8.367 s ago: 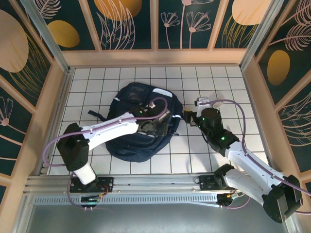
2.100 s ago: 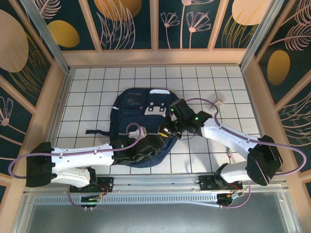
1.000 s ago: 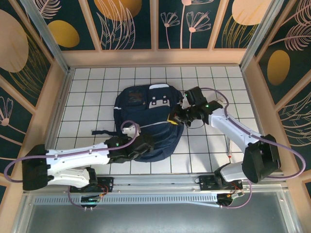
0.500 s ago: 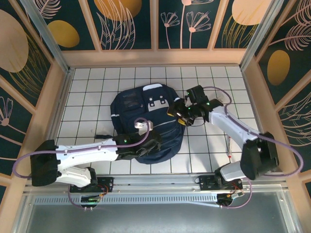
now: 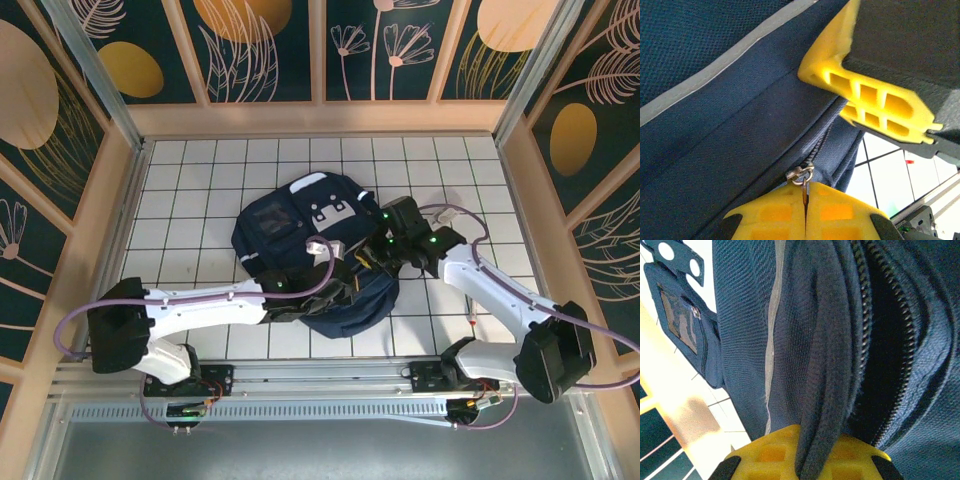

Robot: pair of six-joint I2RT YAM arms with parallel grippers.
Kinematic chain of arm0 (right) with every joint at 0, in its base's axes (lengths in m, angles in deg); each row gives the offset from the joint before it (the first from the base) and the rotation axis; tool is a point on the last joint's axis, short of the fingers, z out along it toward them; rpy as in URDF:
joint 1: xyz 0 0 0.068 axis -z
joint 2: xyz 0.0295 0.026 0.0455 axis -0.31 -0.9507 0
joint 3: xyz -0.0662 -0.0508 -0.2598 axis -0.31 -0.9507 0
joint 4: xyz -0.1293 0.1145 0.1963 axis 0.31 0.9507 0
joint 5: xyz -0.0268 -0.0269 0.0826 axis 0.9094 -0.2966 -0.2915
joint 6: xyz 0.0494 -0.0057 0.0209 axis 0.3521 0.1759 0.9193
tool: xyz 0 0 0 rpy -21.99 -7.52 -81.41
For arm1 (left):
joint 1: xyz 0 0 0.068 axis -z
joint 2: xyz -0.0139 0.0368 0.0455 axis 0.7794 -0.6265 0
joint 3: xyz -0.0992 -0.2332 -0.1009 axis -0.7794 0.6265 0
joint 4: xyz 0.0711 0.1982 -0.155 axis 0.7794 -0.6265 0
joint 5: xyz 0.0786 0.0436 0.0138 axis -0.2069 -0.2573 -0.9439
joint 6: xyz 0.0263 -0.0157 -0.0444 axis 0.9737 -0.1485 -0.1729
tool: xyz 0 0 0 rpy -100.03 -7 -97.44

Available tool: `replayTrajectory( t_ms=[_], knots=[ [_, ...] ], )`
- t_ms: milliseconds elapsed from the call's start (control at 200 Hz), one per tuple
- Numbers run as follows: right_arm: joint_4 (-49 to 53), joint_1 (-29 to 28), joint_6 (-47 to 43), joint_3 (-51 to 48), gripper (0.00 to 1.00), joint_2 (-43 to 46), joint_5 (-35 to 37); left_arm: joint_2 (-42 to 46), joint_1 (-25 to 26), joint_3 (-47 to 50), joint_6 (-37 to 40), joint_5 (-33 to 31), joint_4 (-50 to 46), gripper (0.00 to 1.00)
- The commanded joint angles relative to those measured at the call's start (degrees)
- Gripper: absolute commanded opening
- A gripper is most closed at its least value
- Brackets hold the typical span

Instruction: Pack the student bag

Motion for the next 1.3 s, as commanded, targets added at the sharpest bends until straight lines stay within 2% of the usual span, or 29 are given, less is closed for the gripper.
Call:
replayTrajectory(
  t_ms=[0,150,250,310,355,460,575,716,801,881,1011,1066,1176,1271,1296],
  knots=[
    [0.8,5.0,-4.3,2.3,0.0,-1.0,3.9,7.3,0.4,4.1,-0.6,-4.0,-3.3,0.0],
    [0.4,11.3,-10.5,3.9,0.0,-2.4,0.8,18.5,0.1,14.3,-5.6,-9.8,-11.2,0.0],
    [0.0,12.6,-11.9,5.1,0.0,-3.9,-2.2,26.4,-0.7,22.1,-7.6,-12.5,-6.9,0.0],
    [0.0,11.5,-9.7,5.1,0.3,-4.1,-3.4,29.5,-0.7,24.3,-4.2,-11.4,0.8,0.0],
    [0.0,9.7,-7.1,4.7,0.42,-3.4,-3.0,30.0,-0.8,24.8,-1.7,-9.9,6.5,0.0],
    [-1.0,2.7,0.3,3.2,0.53,-0.7,2.5,25.1,-0.7,20.7,4.3,-5.5,10.3,0.0],
    [-4.4,-6.0,8.6,0.9,0.54,0.5,6.9,16.2,-0.7,12.3,11.0,2.4,10.2,0.0],
    [-6.4,-9.4,14.0,-0.9,0.5,-0.4,9.4,9.7,-0.7,7.5,12.6,10.1,16.1,0.0],
    [-7.4,-9.3,14.7,-0.9,0.22,0.3,10.5,8.8,-0.7,6.8,13.0,10.6,16.8,0.0],
    [-4.4,-9.0,13.7,0.8,0.0,1.3,13.3,10.9,-0.7,8.7,12.5,6.8,14.5,0.0],
    [-0.6,-6.0,9.1,3.0,0.0,1.4,12.3,19.9,-0.9,16.7,11.1,-4.5,6.4,0.0],
    [-1.0,-4.8,8.0,2.8,0.0,1.7,10.5,24.5,-2.4,20.4,7.5,-9.0,0.2,0.0],
    [-2.2,-4.3,6.4,2.9,0.0,1.8,8.8,33.9,-9.5,26.7,2.1,-8.5,-8.1,0.0],
    [-4.0,-4.6,6.3,2.7,0.0,1.4,7.3,40.3,-10.9,30.5,2.0,-9.2,-6.3,0.0],
    [-4.6,-4.7,6.5,2.7,0.0,1.2,7.0,41.3,-10.9,30.9,2.8,-9.0,-5.0,0.11]
  ],
)
